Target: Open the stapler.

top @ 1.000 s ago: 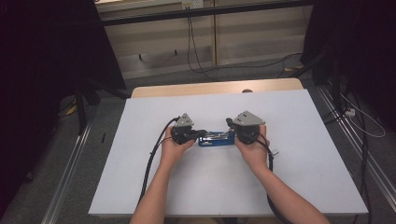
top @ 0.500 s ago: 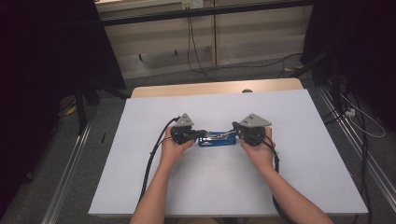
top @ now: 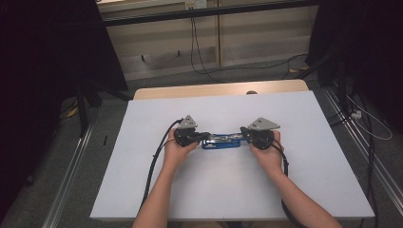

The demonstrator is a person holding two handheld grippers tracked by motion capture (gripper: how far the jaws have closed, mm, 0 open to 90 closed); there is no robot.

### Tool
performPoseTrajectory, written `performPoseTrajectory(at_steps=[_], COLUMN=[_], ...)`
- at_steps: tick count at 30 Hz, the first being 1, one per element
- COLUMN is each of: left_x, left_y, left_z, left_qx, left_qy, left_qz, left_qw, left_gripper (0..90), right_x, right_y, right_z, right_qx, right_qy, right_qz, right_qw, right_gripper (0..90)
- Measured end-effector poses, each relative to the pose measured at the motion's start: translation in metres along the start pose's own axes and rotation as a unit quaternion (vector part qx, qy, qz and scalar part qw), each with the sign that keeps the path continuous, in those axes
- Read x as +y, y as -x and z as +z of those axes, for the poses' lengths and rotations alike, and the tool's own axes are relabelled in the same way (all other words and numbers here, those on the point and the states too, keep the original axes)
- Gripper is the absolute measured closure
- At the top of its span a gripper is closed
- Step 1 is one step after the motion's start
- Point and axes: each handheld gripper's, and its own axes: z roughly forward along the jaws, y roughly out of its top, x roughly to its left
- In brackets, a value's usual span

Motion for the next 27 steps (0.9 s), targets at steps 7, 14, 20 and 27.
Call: performPoseTrajectory(at_steps=[7,14,20,27], left_x=[0.003,0.005,0.007,0.01], left_y=[0.0,-0.001,-0.003,-0.002], left_z=[-0.004,-0.008,-0.017,-0.025], left_qx=[0.001,0.001,0.001,0.001], left_qy=[0.019,0.018,0.033,0.044], left_qz=[-0.012,-0.021,-0.038,-0.045], left_qw=[0.9998,0.9996,0.9987,0.998], left_gripper=[90.0,87.8,79.5,64.5], right_x=[0.0,0.002,0.005,0.0], right_y=[0.003,0.005,0.009,0.019], right_z=[-0.001,-0.008,-0.015,-0.026], right_qx=[0.011,0.02,0.029,0.038], right_qy=[-0.005,-0.003,0.001,-0.002], right_qz=[-0.003,-0.015,-0.019,0.002], right_qw=[0.9999,0.9997,0.9994,0.9993], right_gripper=[90.0,90.0,90.0,87.4])
